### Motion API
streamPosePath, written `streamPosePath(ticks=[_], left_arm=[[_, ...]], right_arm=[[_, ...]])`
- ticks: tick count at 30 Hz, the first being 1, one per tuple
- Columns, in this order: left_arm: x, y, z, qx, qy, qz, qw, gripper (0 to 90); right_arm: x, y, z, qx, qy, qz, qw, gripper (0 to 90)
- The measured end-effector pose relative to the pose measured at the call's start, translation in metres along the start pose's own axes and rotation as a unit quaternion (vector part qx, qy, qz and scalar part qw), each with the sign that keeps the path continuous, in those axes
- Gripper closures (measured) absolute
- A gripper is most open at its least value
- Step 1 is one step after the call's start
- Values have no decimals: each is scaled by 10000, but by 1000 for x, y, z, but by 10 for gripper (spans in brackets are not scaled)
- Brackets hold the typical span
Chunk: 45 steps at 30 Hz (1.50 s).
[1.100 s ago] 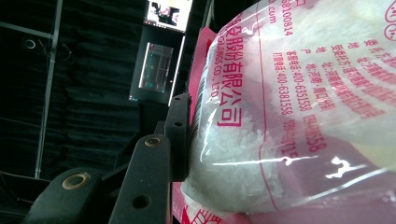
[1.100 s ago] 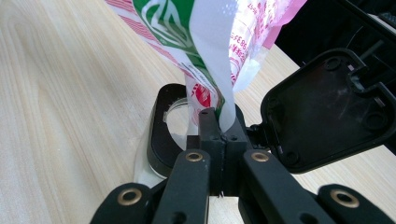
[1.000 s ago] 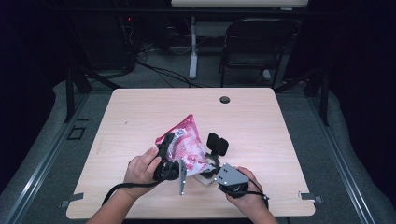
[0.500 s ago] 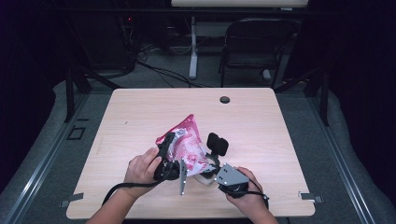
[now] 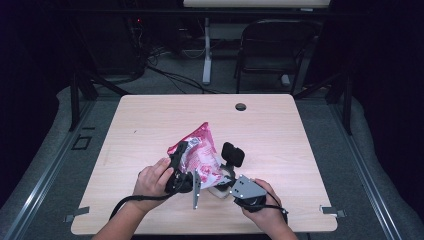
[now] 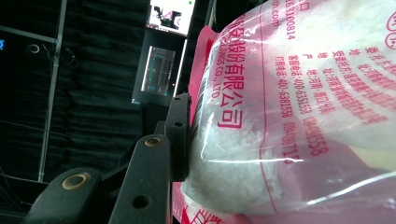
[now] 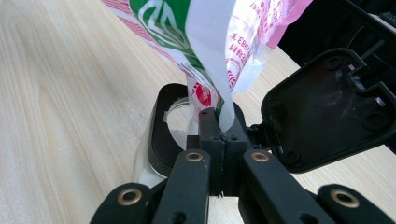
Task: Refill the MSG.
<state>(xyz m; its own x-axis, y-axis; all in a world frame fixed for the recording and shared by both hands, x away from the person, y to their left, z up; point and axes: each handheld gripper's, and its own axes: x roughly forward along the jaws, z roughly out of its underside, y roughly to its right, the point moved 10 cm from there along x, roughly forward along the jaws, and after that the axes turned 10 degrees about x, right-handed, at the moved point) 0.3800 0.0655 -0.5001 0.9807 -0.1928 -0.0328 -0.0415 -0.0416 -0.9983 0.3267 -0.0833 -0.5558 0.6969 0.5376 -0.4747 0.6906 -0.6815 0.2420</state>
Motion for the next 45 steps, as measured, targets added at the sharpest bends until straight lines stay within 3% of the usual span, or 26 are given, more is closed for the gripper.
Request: streamPosePath(ticks=[13, 45], left_arm=[[-1, -1, -1, -34, -6, 38, 10000, 693], [-2, -7, -7, 99, 102, -125, 9998, 693]], right_arm=[[0, -1, 0, 4, 8, -9, 10000, 900], [0, 0, 1, -12, -30, -11, 10000, 900]])
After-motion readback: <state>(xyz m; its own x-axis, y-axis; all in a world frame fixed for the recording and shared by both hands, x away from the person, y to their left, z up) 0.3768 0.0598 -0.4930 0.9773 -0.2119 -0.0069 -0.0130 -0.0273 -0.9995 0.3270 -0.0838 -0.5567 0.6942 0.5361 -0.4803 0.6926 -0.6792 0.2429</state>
